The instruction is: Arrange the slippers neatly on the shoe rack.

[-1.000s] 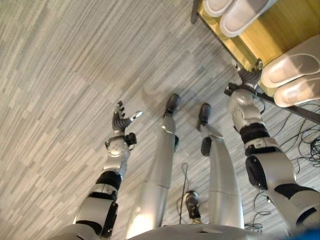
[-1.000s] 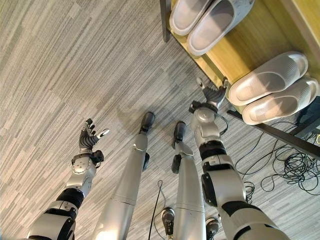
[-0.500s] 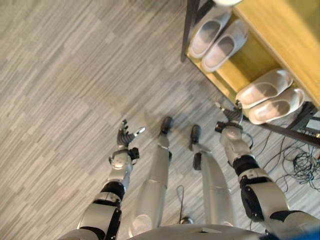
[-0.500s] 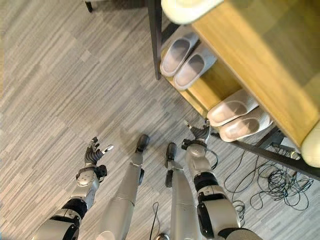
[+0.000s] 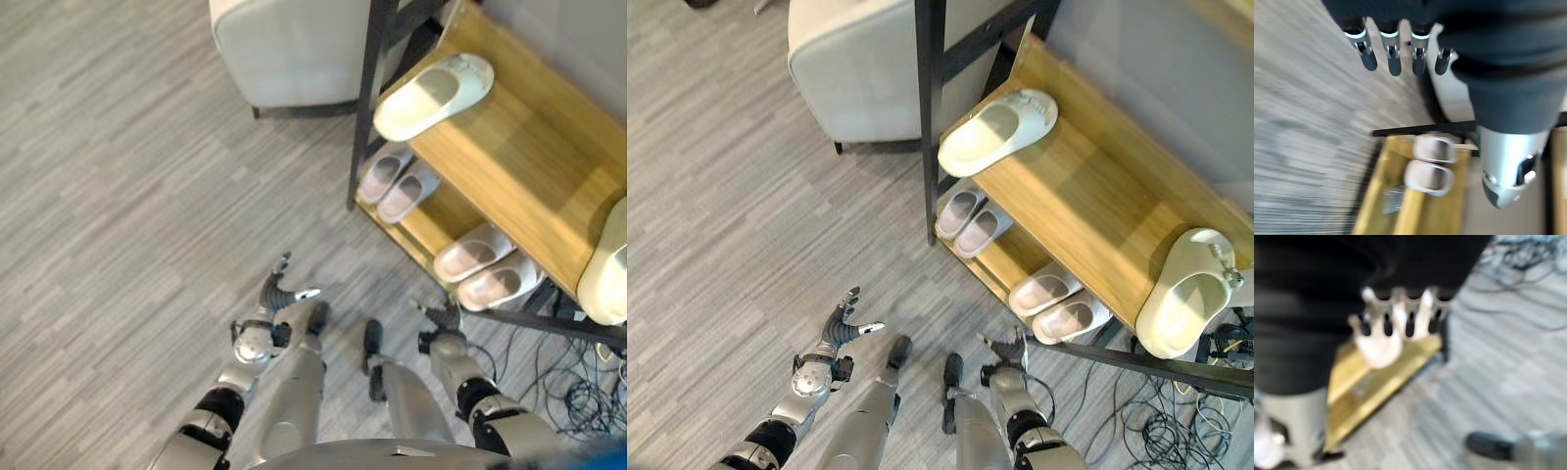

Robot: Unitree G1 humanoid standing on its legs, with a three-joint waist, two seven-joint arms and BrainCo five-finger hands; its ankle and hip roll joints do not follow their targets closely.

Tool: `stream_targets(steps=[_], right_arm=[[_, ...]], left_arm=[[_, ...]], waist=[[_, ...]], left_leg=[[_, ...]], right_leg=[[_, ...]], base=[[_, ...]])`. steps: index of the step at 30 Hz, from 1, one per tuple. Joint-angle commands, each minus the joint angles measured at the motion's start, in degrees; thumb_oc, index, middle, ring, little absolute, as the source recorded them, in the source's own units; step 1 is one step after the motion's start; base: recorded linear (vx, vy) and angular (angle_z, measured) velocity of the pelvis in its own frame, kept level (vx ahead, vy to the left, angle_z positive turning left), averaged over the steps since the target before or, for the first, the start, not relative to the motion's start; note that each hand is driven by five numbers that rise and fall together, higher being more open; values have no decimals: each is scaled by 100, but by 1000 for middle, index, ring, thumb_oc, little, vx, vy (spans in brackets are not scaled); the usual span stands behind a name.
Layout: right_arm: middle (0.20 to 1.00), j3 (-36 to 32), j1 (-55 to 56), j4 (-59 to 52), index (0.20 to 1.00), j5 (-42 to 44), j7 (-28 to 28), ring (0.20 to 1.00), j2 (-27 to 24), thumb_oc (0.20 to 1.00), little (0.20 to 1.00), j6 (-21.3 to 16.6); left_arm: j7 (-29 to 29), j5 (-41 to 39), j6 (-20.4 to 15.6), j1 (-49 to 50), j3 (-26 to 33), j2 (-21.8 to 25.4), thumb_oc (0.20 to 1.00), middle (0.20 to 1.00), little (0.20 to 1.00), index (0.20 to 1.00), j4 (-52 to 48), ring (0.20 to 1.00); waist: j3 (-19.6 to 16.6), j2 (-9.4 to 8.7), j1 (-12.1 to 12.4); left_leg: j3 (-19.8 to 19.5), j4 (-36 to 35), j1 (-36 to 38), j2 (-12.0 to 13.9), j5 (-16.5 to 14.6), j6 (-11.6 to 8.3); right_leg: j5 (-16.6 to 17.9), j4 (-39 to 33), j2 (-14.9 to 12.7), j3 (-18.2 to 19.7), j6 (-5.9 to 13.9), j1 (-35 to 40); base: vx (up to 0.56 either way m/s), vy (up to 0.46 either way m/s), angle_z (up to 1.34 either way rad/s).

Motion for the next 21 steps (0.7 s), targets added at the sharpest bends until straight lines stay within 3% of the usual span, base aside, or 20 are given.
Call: stream_targets(steps=[1, 4, 8, 10, 15, 21], right_arm=[[1000, -214, 409, -100, 1000, -156, 51, 1000, -223, 1000, 1000, -93], [1000, -302, 639, 236, 1000, -193, 180, 1000, -278, 1000, 1000, -120], [1000, -250, 768, 328, 1000, -285, 264, 1000, -247, 1000, 1000, -137], [1000, -252, 885, 399, 1000, -331, 298, 1000, -195, 1000, 1000, -62], [1000, -247, 1097, 496, 1000, -458, 414, 1000, -205, 1000, 1000, 27], [1000, -238, 1365, 575, 1000, -559, 493, 1000, -226, 1000, 1000, 66]], left_arm=[[-323, 232, 41, 24, -385, -155, 1000, 1000, 1000, 1000, -843, 1000], [-572, 361, 263, 156, -721, -314, 1000, 1000, 1000, 1000, -1486, 1000], [-614, 605, 329, 15, -1005, -442, 1000, 1000, 1000, 1000, -1408, 1000], [-510, 811, 696, -182, -1096, -646, 1000, 1000, 1000, 1000, -1394, 1000], [-746, 832, 1206, -392, -1170, -865, 1000, 1000, 1000, 1000, -1658, 1000], [-493, 1112, 1258, -652, -1129, -826, 1000, 1000, 1000, 1000, -1600, 1000]], waist=[[-63, 280, 86], [-222, 403, 20], [-312, 473, -81], [-405, 537, -175], [-558, 589, -301], [-709, 604, -398]], left_leg=[[-1, -1230, 1097, 143, 467, 88], [2, -1368, 1399, 161, 466, 87], [33, -1407, 1558, 166, 462, 81], [35, -1407, 1672, 162, 464, 86], [51, -1407, 1848, 174, 423, 90], [114, -1407, 2062, 232, 331, 95]], right_leg=[[116, 95, 328, 621, -175, 192], [115, -60, 337, 683, -200, 511], [120, -137, 353, 741, -220, 694], [137, -193, 361, 776, -229, 809], [174, -285, 367, 880, -228, 1001], [220, -398, 381, 985, -201, 1210]], base=[[105, 18, 1], [70, 2, -1], [62, -13, -4], [50, -13, -9], [55, -22, -6], [67, -10, -8]])
